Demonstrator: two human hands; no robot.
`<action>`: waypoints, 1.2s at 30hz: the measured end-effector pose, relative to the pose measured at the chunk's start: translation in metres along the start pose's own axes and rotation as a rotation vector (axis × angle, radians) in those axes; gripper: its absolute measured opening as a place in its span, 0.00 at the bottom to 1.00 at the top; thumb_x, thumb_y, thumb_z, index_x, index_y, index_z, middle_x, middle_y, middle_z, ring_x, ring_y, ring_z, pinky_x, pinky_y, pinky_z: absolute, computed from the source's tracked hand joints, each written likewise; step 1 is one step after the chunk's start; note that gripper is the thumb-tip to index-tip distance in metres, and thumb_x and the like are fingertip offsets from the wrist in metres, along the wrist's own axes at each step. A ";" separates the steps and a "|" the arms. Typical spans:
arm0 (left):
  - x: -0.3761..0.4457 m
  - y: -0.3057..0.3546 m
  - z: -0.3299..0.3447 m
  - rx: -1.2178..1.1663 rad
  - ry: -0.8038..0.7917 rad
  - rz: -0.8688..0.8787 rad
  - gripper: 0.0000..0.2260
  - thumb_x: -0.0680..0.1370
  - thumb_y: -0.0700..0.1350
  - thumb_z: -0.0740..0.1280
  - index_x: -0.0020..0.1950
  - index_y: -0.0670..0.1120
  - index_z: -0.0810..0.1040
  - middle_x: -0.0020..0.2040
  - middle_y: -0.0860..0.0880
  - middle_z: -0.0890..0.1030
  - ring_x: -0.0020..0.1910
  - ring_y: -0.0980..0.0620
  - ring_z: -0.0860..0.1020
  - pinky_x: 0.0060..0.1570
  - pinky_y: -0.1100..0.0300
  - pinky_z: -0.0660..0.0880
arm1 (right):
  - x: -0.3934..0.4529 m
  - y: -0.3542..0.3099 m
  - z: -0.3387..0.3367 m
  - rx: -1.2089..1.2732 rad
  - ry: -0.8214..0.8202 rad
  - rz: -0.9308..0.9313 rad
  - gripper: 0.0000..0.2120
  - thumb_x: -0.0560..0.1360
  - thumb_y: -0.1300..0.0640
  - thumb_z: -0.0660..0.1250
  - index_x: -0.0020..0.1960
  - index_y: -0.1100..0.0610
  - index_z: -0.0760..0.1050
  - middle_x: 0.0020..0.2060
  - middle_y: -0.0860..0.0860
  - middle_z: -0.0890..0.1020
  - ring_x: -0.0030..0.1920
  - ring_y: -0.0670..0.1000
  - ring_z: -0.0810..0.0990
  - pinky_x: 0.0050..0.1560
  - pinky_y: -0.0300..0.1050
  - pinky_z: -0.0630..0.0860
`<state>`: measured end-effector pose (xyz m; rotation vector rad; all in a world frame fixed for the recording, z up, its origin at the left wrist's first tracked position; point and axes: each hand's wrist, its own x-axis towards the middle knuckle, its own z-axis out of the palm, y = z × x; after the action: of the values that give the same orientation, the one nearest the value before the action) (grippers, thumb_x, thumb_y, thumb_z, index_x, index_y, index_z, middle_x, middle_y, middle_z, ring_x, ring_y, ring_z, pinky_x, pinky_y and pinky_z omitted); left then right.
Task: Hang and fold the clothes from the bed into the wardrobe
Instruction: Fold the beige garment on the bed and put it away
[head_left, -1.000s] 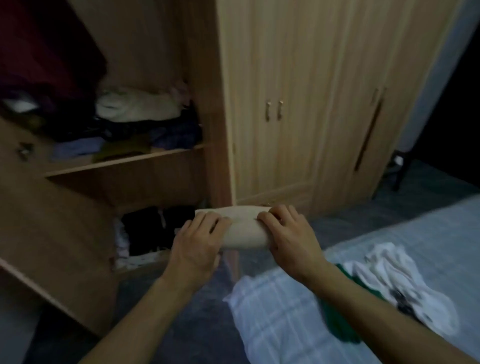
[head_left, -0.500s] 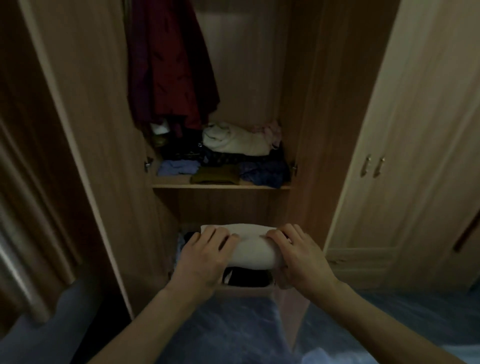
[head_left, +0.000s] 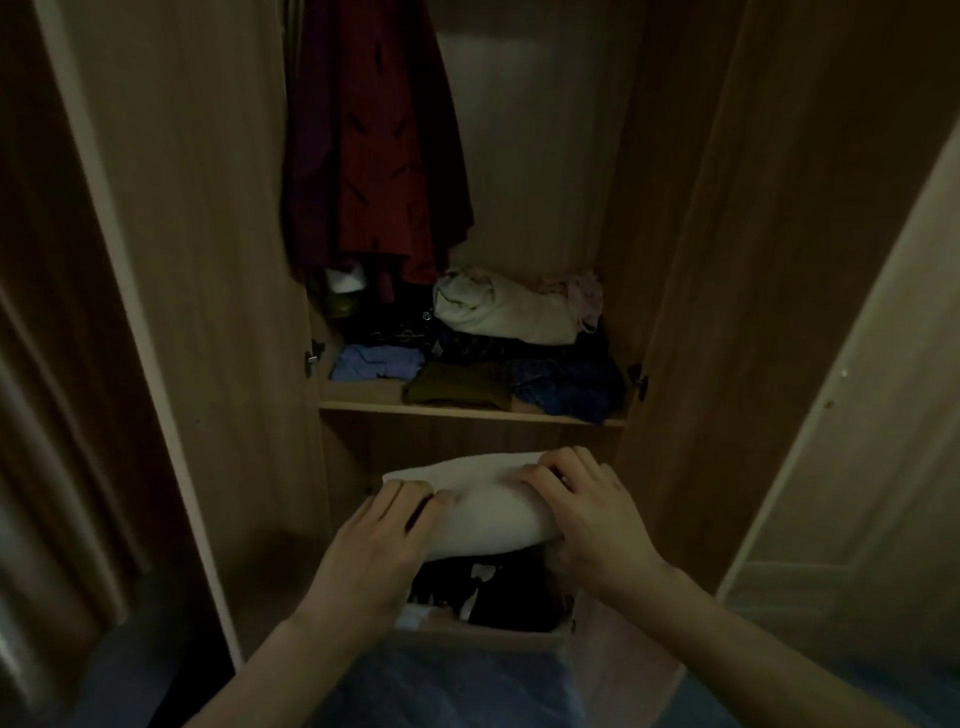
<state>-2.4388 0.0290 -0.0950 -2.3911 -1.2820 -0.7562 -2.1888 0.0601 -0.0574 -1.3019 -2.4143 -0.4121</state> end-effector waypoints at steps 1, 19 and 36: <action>0.009 -0.006 0.009 0.008 0.003 -0.001 0.37 0.59 0.39 0.82 0.66 0.43 0.74 0.56 0.46 0.77 0.55 0.48 0.72 0.47 0.53 0.80 | 0.007 0.009 0.008 0.005 -0.004 -0.002 0.35 0.55 0.59 0.77 0.62 0.54 0.75 0.53 0.53 0.76 0.50 0.58 0.76 0.41 0.50 0.73; 0.211 -0.118 0.148 0.063 0.058 0.034 0.23 0.60 0.33 0.74 0.55 0.41 0.81 0.49 0.44 0.80 0.48 0.45 0.76 0.40 0.57 0.78 | 0.178 0.181 0.130 0.109 -0.083 0.074 0.41 0.46 0.60 0.81 0.58 0.52 0.74 0.50 0.51 0.76 0.47 0.53 0.76 0.38 0.46 0.74; 0.296 -0.314 0.269 -0.085 0.135 0.084 0.19 0.66 0.34 0.65 0.56 0.46 0.74 0.50 0.49 0.74 0.46 0.47 0.73 0.38 0.57 0.68 | 0.351 0.207 0.218 -0.079 -0.204 0.066 0.38 0.57 0.53 0.76 0.66 0.52 0.71 0.56 0.51 0.73 0.56 0.55 0.74 0.52 0.48 0.74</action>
<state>-2.4866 0.5337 -0.1275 -2.3967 -1.1096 -0.9470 -2.2313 0.5197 -0.0775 -1.5205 -2.5340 -0.3760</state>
